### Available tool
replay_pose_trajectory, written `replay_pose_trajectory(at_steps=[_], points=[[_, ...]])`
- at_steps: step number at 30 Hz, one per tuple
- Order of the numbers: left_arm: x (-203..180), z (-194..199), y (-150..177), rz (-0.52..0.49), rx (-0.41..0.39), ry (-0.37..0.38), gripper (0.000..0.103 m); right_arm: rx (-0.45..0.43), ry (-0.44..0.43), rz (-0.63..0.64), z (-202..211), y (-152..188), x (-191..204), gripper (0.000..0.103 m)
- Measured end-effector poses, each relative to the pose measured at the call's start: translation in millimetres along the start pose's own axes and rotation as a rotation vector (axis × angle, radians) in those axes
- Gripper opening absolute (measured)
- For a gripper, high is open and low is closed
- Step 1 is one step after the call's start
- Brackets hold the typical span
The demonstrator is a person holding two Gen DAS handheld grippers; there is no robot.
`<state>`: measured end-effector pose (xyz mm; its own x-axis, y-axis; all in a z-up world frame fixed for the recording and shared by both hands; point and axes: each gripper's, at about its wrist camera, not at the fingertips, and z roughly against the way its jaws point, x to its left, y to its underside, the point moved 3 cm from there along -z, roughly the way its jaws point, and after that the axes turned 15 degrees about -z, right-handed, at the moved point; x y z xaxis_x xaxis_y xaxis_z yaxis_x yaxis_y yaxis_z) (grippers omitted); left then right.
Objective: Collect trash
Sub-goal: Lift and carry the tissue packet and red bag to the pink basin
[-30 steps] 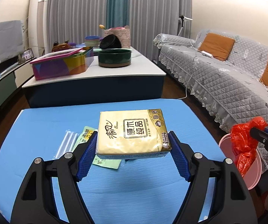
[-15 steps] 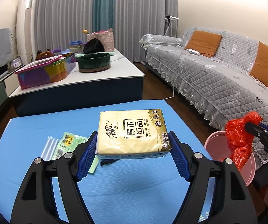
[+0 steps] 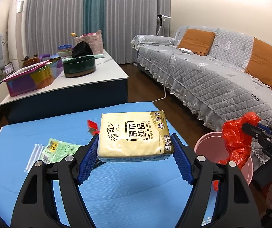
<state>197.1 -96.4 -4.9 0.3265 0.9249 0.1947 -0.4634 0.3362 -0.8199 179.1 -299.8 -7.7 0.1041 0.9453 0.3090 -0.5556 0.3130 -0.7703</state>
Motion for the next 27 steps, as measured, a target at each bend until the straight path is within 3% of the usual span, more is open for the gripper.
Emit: replay_pose_trajectory(at_steps=[27], points=[[-75.1,-15.6,-15.8,-0.096,-0.02,0.127,0.071,-0.027,0.106,-0.075,13.6,-9.6,-66.6,0.02]])
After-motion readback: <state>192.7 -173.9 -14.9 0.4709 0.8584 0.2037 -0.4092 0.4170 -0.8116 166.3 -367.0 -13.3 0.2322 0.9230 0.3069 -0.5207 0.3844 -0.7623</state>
